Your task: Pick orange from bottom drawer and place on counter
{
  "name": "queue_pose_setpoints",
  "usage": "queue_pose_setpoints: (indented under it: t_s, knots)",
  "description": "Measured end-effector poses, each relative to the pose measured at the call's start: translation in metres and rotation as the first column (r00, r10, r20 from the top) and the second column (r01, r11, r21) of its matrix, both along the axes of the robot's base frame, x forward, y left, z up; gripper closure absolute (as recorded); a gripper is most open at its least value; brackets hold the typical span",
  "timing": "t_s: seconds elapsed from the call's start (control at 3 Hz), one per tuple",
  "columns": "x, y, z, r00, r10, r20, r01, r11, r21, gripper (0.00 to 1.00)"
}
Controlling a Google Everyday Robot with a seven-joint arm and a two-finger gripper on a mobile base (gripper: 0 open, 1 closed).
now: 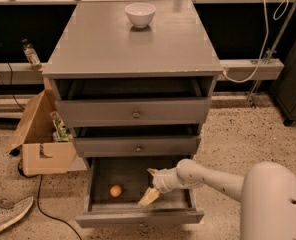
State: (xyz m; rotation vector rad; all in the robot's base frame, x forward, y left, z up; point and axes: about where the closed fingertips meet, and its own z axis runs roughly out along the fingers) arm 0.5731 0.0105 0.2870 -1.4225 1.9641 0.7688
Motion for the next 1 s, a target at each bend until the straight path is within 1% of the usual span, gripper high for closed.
queue_pose_setpoints:
  t_s: [0.33, 0.67, 1.0]
  knots:
    - [0.028, 0.022, -0.051, 0.9974, -0.067, -0.025, 0.068, 0.997, 0.025, 0.00]
    - [0.044, 0.038, -0.076, 0.9923, -0.121, -0.025, 0.122, 0.992, 0.031, 0.00]
    - [0.052, 0.075, -0.103, 0.9928, -0.119, -0.015, 0.119, 0.992, 0.045, 0.00]
